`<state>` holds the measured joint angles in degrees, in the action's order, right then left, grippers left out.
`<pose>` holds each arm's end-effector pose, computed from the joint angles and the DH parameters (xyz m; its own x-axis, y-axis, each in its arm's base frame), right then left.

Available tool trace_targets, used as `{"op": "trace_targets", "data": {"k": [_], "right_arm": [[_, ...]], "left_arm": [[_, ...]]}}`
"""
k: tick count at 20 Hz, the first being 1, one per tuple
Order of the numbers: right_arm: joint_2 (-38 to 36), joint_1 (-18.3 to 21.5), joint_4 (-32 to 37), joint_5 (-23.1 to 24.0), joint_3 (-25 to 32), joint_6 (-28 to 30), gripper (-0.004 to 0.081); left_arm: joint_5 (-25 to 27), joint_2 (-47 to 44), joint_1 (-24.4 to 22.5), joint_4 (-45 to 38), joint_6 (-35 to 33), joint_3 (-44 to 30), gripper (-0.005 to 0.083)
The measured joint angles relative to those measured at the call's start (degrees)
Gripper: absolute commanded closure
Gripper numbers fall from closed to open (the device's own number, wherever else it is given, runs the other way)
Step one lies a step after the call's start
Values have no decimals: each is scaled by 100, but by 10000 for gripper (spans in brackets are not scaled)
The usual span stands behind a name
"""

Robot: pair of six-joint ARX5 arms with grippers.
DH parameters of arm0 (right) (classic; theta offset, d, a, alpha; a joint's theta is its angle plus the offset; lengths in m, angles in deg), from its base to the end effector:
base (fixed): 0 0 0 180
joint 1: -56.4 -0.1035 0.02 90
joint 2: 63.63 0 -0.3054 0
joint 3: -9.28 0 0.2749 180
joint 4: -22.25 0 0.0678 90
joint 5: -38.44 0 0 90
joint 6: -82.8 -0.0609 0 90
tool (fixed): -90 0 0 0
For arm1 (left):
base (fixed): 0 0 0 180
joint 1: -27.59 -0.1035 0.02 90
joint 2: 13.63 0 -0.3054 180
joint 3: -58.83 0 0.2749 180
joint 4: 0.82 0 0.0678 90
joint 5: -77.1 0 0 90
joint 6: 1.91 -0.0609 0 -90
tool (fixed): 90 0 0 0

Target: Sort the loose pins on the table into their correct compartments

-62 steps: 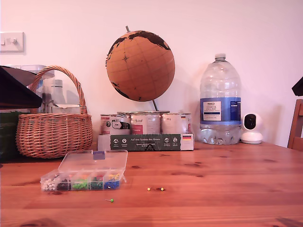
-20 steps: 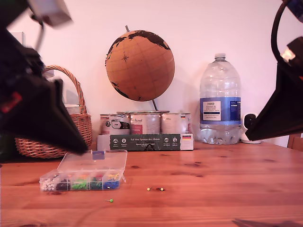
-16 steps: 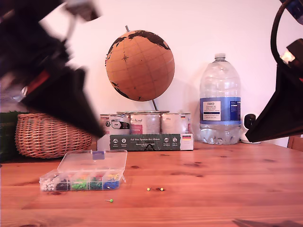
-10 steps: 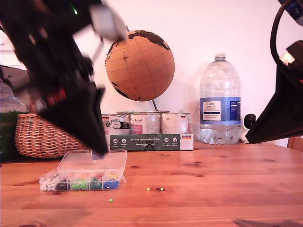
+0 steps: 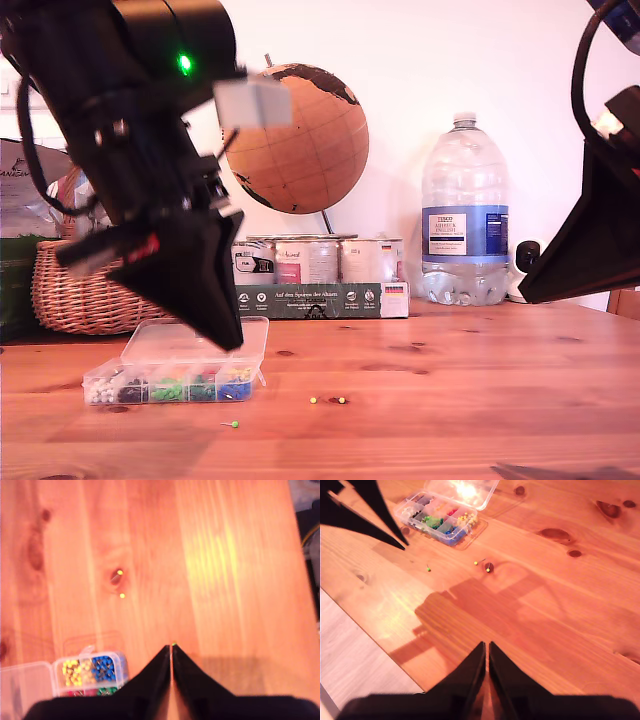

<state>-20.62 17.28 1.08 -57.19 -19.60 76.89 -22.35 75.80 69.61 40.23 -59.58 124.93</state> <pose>0.1266 0.1107 0.1705 0.5682 0.5886 -0.5751 -0.6402 0.7553 0.1404 0.2345 -0.2248 0.1847 0.2070 -0.4075 -0.8894 0.9474 -0.1435 0.2862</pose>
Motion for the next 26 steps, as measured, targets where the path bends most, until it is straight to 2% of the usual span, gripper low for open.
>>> {"op": "trace_targets", "data": {"k": [3, 5, 9, 13, 17, 22, 26], "right_arm": [[0, 0, -2, 0, 0, 0, 783], [0, 0, 63, -15, 0, 2, 783], [15, 0, 555, -295, 0, 149, 783], [540, 0, 824, -455, 0, 282, 783], [975, 0, 1196, -463, 0, 304, 783], [1117, 0, 1200, -474, 0, 341, 783], [1117, 0, 1392, -608, 0, 433, 783]], "left_arm": [[227, 7, 70, -2, -374, 0, 706], [315, 7, 70, 72, -693, 0, 649], [361, 7, 74, 247, -1080, 0, 640], [330, 31, 87, 286, -1154, 7, 639], [297, 420, 96, 293, -1263, 232, 639], [262, 789, 96, 361, -1346, 710, 639], [245, 1099, 96, 800, -1346, 1071, 639]]}}
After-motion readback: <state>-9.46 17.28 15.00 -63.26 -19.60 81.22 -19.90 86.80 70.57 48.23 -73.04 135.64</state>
